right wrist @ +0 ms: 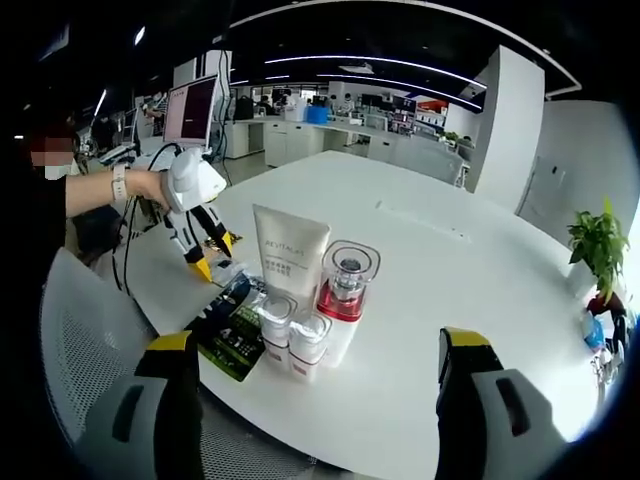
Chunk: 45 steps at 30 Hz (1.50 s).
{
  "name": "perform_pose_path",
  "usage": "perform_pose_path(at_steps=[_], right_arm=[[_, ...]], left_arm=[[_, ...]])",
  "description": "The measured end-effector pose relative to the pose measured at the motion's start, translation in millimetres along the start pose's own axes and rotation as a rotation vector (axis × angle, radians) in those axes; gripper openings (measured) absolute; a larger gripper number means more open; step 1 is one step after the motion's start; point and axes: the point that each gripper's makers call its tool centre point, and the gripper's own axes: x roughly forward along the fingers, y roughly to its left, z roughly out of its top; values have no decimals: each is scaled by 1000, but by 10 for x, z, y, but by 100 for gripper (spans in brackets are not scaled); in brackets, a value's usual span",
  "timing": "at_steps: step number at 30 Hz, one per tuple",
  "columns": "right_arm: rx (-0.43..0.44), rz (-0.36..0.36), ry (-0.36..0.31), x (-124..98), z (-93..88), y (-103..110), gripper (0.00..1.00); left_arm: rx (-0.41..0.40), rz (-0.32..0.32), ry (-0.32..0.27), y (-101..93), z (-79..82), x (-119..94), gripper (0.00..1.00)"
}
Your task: Arrange the skincare products in the storage area until every visible bottle or jar stands upright without overlapping.
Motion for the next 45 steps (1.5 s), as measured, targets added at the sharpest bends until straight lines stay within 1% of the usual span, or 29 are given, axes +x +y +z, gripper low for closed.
perform_pose_path(at_steps=[9, 14, 34, 45], right_arm=[[-15, 15, -9, 19, 53, 47, 99], [-18, 13, -12, 15, 61, 45, 99], [-15, 1, -17, -46, 23, 47, 99], [-13, -2, -14, -65, -4, 44, 99]], left_arm=[[0, -12, -5, -122, -41, -18, 37], [11, -18, 6, -178, -74, -33, 37], [52, -43, 21, -478, -147, -64, 37], [84, -39, 27, -613, -181, -74, 37]])
